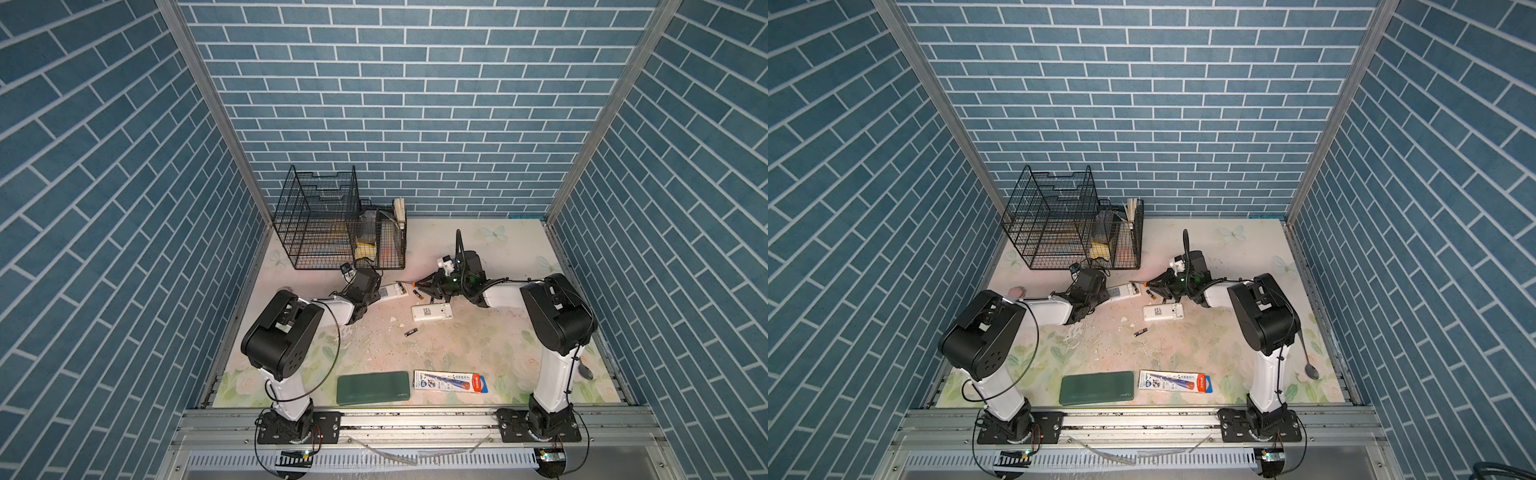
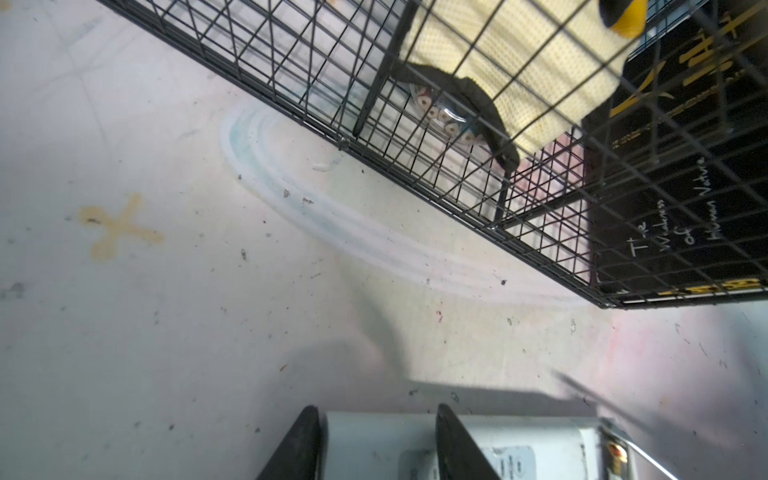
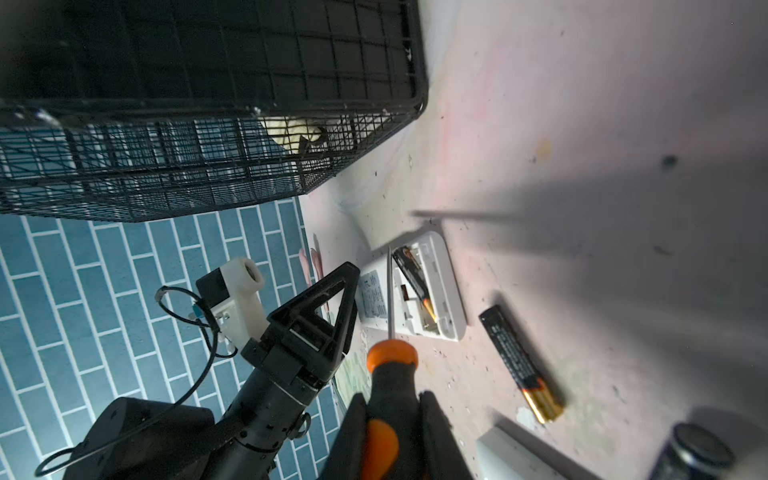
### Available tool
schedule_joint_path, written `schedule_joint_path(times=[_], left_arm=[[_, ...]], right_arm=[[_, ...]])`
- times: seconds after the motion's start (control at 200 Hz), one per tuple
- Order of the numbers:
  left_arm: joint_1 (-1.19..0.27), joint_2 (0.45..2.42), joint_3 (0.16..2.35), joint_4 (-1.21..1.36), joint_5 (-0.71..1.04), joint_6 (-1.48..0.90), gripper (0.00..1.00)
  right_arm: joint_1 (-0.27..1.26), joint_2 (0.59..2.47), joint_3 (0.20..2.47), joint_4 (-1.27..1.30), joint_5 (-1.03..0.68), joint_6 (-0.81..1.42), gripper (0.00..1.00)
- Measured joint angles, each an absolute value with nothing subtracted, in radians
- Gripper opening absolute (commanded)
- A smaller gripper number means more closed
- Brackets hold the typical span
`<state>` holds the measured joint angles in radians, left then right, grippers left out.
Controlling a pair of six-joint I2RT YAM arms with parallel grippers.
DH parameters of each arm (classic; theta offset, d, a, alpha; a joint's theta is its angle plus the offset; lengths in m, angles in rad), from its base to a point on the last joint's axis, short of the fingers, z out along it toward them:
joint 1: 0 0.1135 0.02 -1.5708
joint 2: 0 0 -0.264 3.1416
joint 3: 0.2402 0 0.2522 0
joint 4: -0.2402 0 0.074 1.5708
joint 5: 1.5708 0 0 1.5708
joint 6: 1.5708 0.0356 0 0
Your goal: Unload the batteries from the remote control
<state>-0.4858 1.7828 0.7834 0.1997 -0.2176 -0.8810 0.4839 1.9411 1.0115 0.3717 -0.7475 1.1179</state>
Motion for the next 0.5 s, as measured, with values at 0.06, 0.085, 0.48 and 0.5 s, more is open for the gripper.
schedule_joint_path(times=[0.06, 0.085, 0.48, 0.5], left_arm=[[-0.486, 1.779, 0.780, 0.202, -0.215, -0.877, 0.47], [-0.486, 1.777, 0.778, 0.202, -0.212, -0.876, 0.47], [-0.491, 1.734, 0.816, 0.070, -0.150, -0.787, 0.60], [-0.491, 1.733, 0.821, 0.060, -0.147, -0.783, 0.60]], right_arm=[[0.484, 1.931, 1.034, 0.305, -0.741, 1.074, 0.00], [0.484, 1.925, 1.040, 0.279, -0.738, 1.058, 0.00], [0.484, 1.742, 1.129, -0.162, -0.652, 0.738, 0.00], [0.484, 1.743, 1.133, -0.179, -0.647, 0.725, 0.00]])
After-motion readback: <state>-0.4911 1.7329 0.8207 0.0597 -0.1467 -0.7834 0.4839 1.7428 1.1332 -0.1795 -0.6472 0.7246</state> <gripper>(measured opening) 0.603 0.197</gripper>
